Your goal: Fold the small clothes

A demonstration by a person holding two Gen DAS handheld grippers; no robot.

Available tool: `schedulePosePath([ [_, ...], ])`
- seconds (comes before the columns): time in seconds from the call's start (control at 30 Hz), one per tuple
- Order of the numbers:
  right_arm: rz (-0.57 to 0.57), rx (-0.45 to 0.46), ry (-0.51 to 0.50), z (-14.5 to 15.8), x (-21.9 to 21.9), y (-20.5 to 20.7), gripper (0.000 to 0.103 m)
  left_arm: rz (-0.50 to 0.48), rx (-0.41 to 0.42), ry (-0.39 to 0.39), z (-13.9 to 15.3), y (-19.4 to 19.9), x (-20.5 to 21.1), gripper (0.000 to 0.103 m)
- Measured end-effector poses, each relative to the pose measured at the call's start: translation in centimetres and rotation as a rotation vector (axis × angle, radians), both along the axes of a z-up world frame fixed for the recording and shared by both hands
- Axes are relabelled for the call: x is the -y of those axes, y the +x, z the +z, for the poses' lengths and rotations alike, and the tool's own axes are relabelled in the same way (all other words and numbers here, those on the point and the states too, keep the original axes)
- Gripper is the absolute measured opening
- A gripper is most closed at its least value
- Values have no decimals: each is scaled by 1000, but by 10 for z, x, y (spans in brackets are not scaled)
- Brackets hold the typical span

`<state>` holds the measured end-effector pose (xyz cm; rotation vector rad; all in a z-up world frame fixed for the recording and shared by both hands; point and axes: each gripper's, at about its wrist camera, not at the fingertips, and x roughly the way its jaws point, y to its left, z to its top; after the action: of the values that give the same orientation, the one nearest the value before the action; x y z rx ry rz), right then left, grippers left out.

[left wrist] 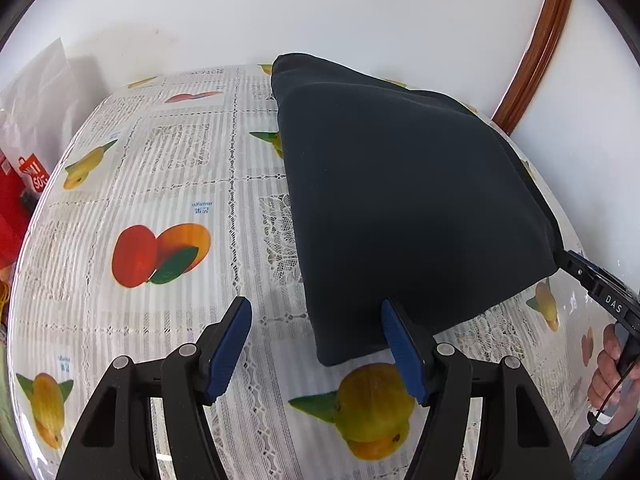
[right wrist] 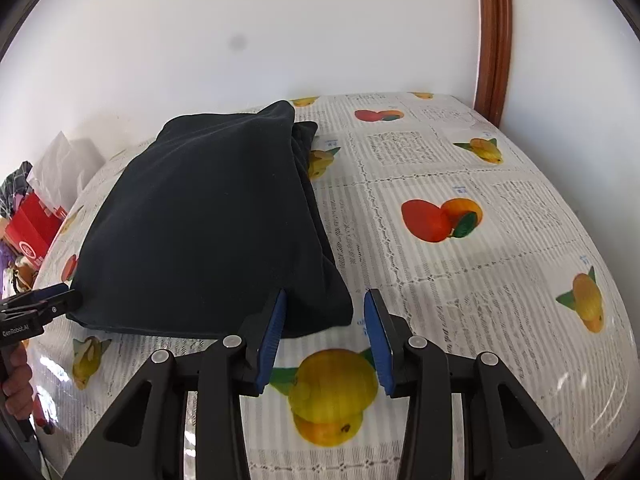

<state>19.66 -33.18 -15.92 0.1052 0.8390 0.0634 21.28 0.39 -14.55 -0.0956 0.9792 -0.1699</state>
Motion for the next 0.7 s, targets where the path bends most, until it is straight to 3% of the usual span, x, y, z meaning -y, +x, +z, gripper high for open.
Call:
schedulePosePath([
  [0.13,-11,-37,-52,14,-7,-10,41,10,7,-21,16,-11,4,65],
  [0.23,-34,-9,-111,34,-13,-26,43,24,70,12,39,-27,10,65],
  [0.33,-37,23,-85,53,-13,-41,49,35,119,20,61,-47,14,65],
  [0.5,-53,76,-88,87,-18,-74,86,42,181,38,96,-86,22,66],
  [0.7,-64,157,-128,124,-28,-121,99,46,276,68,129,-136,32,81],
])
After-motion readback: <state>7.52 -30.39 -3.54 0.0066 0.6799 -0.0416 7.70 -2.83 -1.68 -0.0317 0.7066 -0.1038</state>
